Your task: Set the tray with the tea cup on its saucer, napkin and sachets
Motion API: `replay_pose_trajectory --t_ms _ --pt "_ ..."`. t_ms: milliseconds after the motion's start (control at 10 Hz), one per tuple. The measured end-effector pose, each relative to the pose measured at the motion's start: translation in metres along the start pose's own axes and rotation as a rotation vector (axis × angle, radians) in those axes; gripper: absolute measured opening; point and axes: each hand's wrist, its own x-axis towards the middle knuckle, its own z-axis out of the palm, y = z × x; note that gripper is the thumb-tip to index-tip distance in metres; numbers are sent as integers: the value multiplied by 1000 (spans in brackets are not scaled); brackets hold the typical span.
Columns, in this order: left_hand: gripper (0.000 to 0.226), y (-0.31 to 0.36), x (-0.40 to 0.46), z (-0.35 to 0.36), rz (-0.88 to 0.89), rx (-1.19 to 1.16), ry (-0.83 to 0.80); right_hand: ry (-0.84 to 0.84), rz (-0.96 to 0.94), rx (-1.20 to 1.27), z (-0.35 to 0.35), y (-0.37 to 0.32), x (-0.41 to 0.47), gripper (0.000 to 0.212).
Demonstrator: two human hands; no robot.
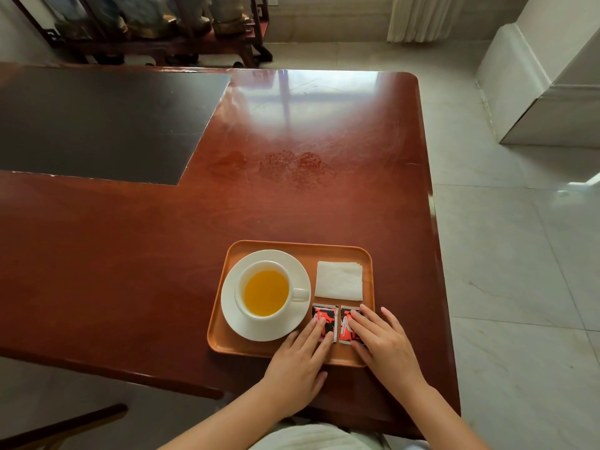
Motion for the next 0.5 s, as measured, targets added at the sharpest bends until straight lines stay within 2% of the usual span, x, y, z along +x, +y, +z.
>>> replay_pose_trajectory --t_ms 300,500 --pt "63 -2 3 -2 11 3 21 7 2 13 0 1 0 45" --pt "60 9 1 -30 21 -49 133 94 48 71 -14 -3 13 41"
